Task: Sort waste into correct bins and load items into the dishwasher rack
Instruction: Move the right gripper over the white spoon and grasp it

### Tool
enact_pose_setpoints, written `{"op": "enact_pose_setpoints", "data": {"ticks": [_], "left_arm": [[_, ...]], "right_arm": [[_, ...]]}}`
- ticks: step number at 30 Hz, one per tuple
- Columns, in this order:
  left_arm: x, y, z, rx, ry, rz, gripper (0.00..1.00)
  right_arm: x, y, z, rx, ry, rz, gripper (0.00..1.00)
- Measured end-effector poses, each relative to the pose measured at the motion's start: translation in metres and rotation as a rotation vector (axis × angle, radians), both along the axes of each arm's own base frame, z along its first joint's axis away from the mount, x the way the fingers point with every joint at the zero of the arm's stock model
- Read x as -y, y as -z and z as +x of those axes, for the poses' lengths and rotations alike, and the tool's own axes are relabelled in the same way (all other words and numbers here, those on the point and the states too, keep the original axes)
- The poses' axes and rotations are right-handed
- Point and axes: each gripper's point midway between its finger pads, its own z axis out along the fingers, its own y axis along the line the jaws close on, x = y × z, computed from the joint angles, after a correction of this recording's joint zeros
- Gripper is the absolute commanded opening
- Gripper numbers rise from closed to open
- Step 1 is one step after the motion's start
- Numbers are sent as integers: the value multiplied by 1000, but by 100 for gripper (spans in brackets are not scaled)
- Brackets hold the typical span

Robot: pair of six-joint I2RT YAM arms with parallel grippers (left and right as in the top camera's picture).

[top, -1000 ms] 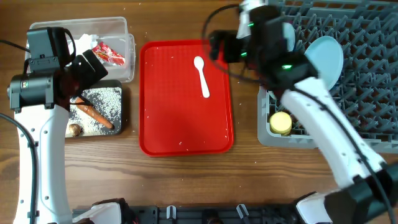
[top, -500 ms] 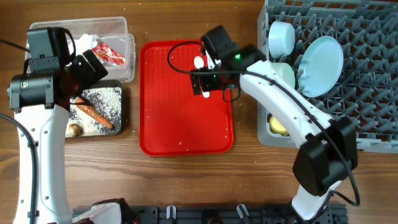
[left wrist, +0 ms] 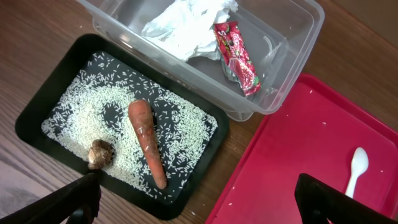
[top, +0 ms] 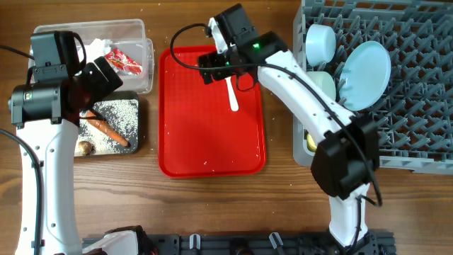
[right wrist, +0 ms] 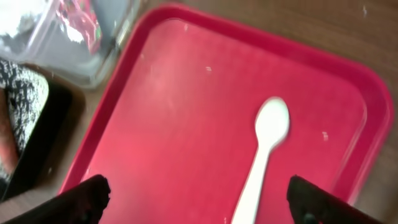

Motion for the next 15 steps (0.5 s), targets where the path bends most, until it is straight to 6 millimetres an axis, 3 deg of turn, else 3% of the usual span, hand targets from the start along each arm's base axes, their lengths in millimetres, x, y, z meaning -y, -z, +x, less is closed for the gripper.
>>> {"op": "enact_pose_setpoints", "data": {"ticks": [4, 6, 7, 10, 15], "left_arm": [[0, 0, 0, 0, 0, 0, 100], [0, 0, 0, 0, 0, 0, 100], [0, 0, 0, 0, 0, 0, 100], [0, 0, 0, 0, 0, 0, 100], [0, 0, 0, 0, 0, 0, 100]], "right_arm": [[-3, 32, 26, 36, 65, -20, 82], [-1, 60, 31, 4, 99, -45, 81], [4, 92, 31, -52, 138, -70, 81], [11, 125, 30, -120, 203, -88, 81], [28, 132, 40, -151, 319, -61, 77]]}}
